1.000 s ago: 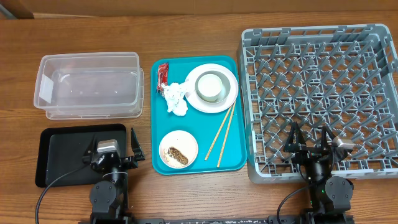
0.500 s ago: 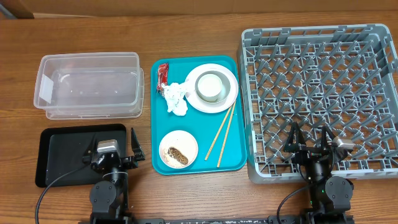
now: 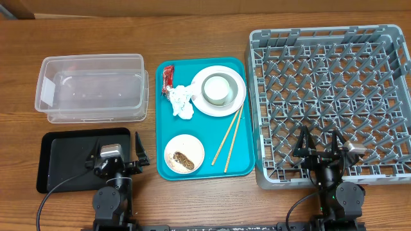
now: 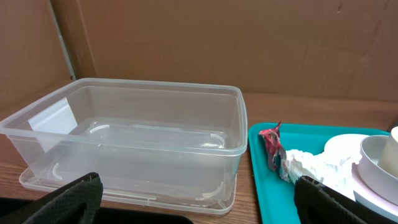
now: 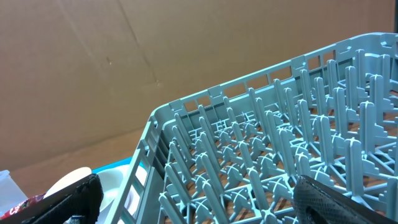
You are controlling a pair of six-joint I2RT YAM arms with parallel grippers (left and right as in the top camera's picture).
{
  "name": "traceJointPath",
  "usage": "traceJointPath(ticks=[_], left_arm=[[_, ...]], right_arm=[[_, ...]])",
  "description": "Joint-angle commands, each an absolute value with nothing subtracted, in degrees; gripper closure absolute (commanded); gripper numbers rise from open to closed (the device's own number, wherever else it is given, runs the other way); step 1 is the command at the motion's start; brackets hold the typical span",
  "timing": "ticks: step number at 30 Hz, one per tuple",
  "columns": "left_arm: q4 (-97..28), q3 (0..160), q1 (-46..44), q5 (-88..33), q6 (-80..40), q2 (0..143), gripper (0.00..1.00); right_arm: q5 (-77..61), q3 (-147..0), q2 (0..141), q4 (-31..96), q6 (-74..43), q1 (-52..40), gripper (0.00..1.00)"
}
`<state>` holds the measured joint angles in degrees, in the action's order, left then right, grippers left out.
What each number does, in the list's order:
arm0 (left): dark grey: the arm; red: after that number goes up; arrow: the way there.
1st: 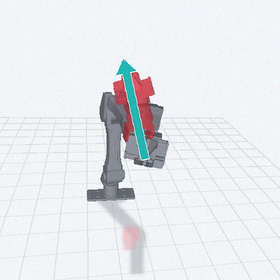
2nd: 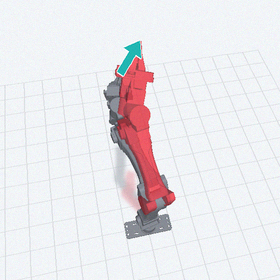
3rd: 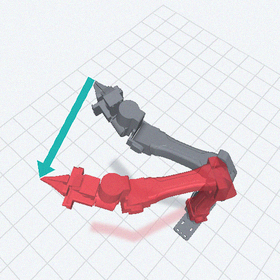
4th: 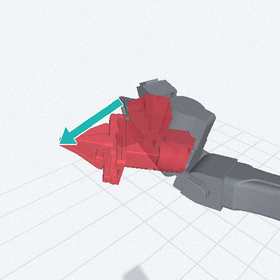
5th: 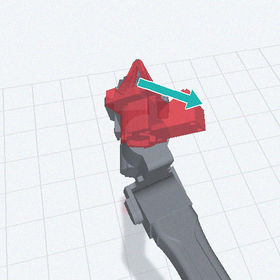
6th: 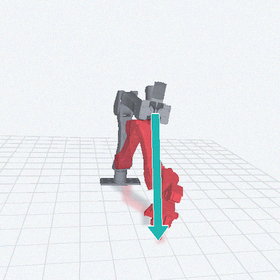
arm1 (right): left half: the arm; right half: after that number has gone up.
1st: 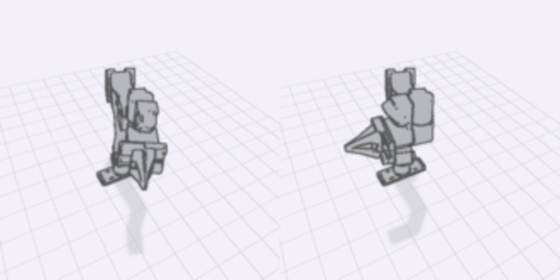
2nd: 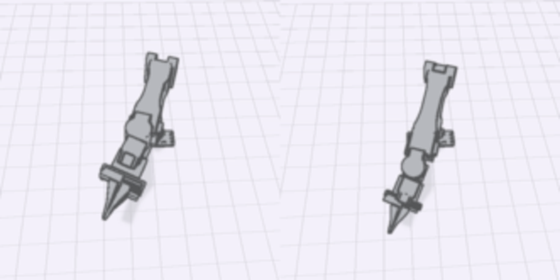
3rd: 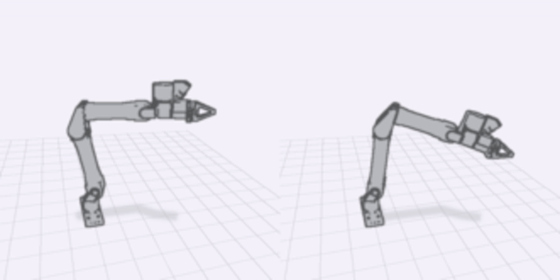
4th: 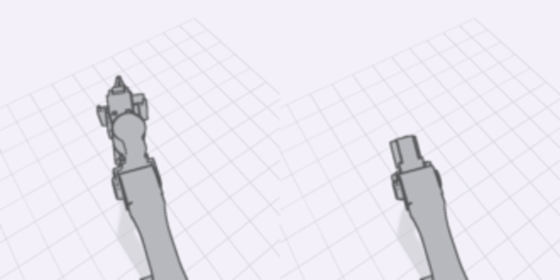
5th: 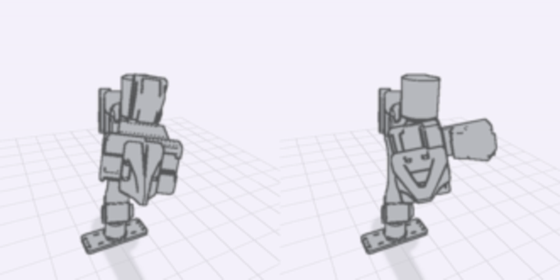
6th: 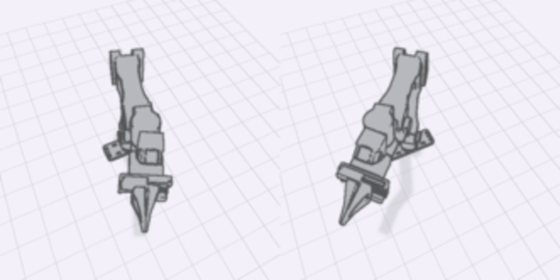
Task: Sort waste into correct bins and load items into the dishwasher
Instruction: 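Raise the left gripper and move it toward the teal tray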
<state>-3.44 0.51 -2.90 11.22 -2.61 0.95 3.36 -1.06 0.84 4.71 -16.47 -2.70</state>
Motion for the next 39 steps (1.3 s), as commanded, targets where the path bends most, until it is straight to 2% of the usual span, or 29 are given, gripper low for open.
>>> traceJointPath(ticks=[1,34,36,39], left_arm=[[-3.2,0.3,-2.7,12.2,-2.8,0.3,0.0],[-2.7,0.3,-2.7,12.1,-2.9,0.3,0.0],[-1.2,0.3,-2.7,9.8,-6.0,0.3,0.0],[-1.5,0.3,-2.7,-1.2,-15.0,0.3,0.0]], right_arm=[[3.4,-0.4,0.2,4.4,-16.4,-2.5,0.0],[3.4,-0.4,0.2,4.4,-16.4,-2.5,0.0],[3.4,-0.4,0.2,4.4,-16.4,-2.5,0.0],[3.4,-0.4,0.2,4.4,-16.4,-2.5,0.0]])
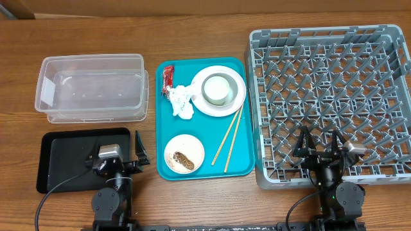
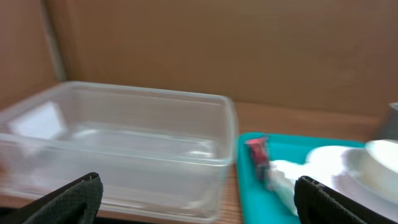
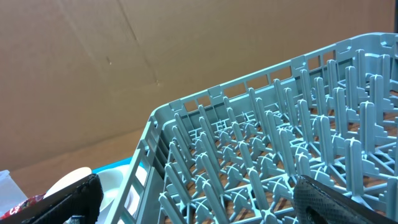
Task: Sort waste into correct bins and load items into the dishwasher
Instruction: 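Raise the left gripper and move it toward the teal tray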
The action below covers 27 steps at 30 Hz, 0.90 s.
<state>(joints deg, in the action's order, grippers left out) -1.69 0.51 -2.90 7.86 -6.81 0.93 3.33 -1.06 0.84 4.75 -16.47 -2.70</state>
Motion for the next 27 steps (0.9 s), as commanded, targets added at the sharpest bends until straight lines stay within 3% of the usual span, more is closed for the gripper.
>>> traceJointPath(ticks=[1,5,11,18,23,27], left_arm=[[-1.3,0.3,-2.7,-6.0,-18.7,0.3,0.0],[0.5,0.3,-2.7,-21.4,-34.6,0.3,0.0],[4.5,0.3,-2.7,-25.0,-52.8,0.3,0.0],[15.2,0.4,-2.7,-33.2,-52.8,0.3,0.0],[13.8,3.1,-2.6,-33.0,-52.2,0.3,0.0],[4.6,9.7,-2.7,-31.4,-44.2,1.3,0.0]], right_arm=[[3.4,-0.4,0.2,4.4,-16.4,-2.5,0.0],[3.4,-0.4,0.2,4.4,-16.4,-2.5,0.0],[3.4,-0.4,0.2,4.4,-16.4,-2.5,0.0],[3.4,-0.4,0.2,4.4,-16.4,-2.5,0.0],[3.4,-0.4,0.2,4.4,-16.4,-2.5,0.0],[3.4,-0.4,0.2,4.4,-16.4,-2.5,0.0]])
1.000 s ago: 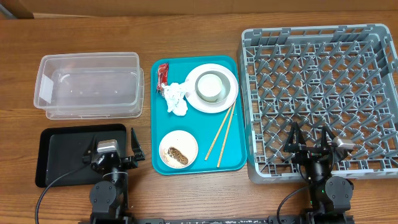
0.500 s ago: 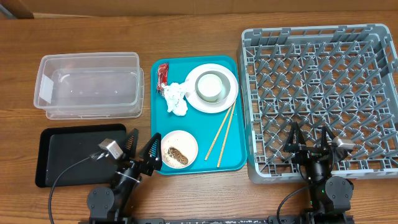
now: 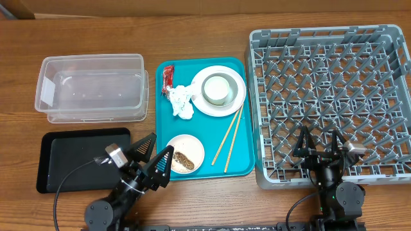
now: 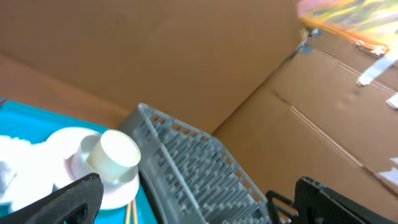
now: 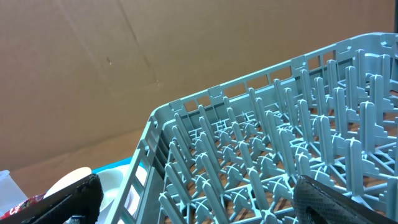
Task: Sort waste into correct bins and load items into the dishwasher
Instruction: 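Raise the left gripper and move it toward the teal tray, then grasp the rim of the pink rice bowl with the left gripper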
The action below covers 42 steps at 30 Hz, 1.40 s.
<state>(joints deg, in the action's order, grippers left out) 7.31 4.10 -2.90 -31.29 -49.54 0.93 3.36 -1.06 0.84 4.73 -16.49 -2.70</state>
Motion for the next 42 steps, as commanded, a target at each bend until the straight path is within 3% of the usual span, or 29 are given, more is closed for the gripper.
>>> traceJointPath(ticks=[1,8,19,25,30,37,42], left_arm=[[1.2,12.1,-2.7,-30.2,-41.9,2.1,0.0],[-16.7,30.6,-2.7,-24.9,-29.8,15.1,0.0],[-48.3,61.8,-5.4,-32.5,-18.8,47.5,0.0],[-62.9,75.0,-14.9,-20.5,-16.7,60.1,0.0],[-62.2,77.1,-22.9,-18.2,-17.1,65.8,0.0],[-58.5,77.1,-27.3,-25.0,-25.7,71.7,0.0],[-60.0,77.1,-34.6,-9.8,-32.1,76.7,0.0]], right_arm=[[3.4,-0.4,0.2,4.4,-16.4,-2.5,0.0],[3.4,-0.4,0.2,4.4,-16.4,-2.5,0.0],[3.4,-0.4,0.2,4.4,-16.4,-2.5,0.0],[3.4,-0.4,0.2,4.4,-16.4,-2.5,0.0],[3.4,-0.4,0.2,4.4,-16.4,-2.5,0.0],[3.4,-0.4,0.2,4.4,-16.3,-2.5,0.0],[3.4,-0.4,0.2,4.4,-16.4,-2.5,0.0]])
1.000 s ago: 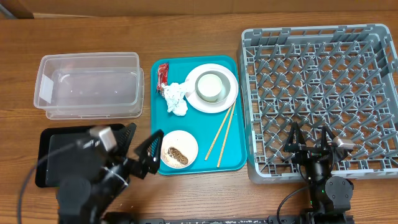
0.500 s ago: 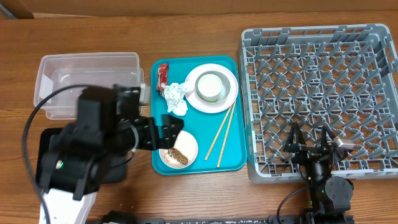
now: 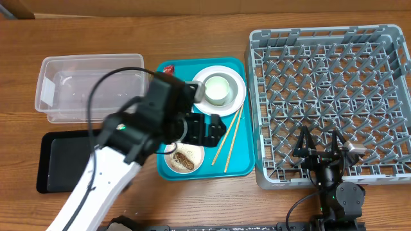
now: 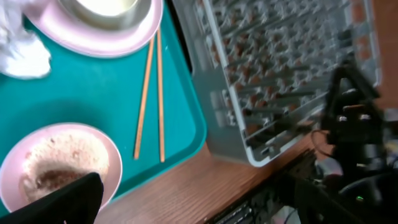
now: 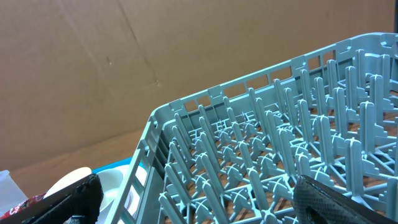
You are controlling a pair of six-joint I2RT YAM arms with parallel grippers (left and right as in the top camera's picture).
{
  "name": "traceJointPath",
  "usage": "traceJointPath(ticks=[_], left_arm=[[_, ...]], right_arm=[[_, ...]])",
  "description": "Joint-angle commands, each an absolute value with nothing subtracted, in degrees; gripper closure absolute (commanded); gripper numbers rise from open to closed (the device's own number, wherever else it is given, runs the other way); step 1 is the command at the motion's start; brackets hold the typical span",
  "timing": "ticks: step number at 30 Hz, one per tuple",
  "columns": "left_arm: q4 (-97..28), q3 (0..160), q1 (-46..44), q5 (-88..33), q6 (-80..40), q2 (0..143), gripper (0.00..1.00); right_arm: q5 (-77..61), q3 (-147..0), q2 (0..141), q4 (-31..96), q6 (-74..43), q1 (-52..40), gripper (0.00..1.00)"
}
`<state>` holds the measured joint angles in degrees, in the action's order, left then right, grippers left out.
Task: Sort waste into correct bins and load items into the dishwasher
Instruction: 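Grasp the rim of the pink rice bowl with the left gripper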
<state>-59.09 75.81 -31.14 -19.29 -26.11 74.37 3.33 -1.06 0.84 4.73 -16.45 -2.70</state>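
Note:
A teal tray (image 3: 237, 160) holds a pink plate (image 3: 239, 96) with a white cup (image 3: 216, 89) on it, two wooden chopsticks (image 3: 228, 138), a small plate (image 3: 174, 165) of food scraps and a red wrapper (image 3: 168, 67). My left gripper (image 3: 207, 127) hangs open and empty above the tray's middle. Looking down, the left wrist view shows the chopsticks (image 4: 149, 93), the scrap plate (image 4: 56, 158) and a white tissue (image 4: 18, 53). In the overhead view my arm hides the tissue. My right gripper (image 3: 319, 151) rests open at the front edge of the grey dish rack (image 3: 334, 83).
A clear plastic bin (image 3: 70, 90) stands left of the tray. In front of it lies a black tray (image 3: 58, 160), partly under my left arm. The rack (image 5: 261, 149) fills the right wrist view. Cardboard walls stand behind the table.
My left arm was low at the table's front, gripper pointing right beside the scrap plate. Now it reaches over the teal tray with its camera looking down. The right arm is unmoved.
At first both grippers rested open at the front, the left over the black tray facing the clear bin. Its view then shifted slightly right, then swung toward the cup and rack. Now the left gripper hangs open over the tray. Nothing has been picked up.

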Motion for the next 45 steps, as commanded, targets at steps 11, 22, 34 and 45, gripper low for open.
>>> traceJointPath(ticks=[11,22,34,45], left_arm=[[-66.6,77.1,-45.7,16.3,-50.4,89.6,0.0],[-63.5,77.1,-45.6,11.6,-50.4,99.3,0.21],[-62.9,77.1,-45.4,10.9,-50.5,106.6,0.46],[-63.0,77.0,-45.3,10.8,-53.3,107.9,0.46]], right_arm=[[3.4,-0.4,0.2,4.4,-16.4,-2.5,0.0],[3.4,-0.4,0.2,4.4,-16.4,-2.5,0.0],[3.4,-0.4,0.2,4.4,-16.4,-2.5,0.0],[3.4,-0.4,0.2,4.4,-16.4,-2.5,0.0]])
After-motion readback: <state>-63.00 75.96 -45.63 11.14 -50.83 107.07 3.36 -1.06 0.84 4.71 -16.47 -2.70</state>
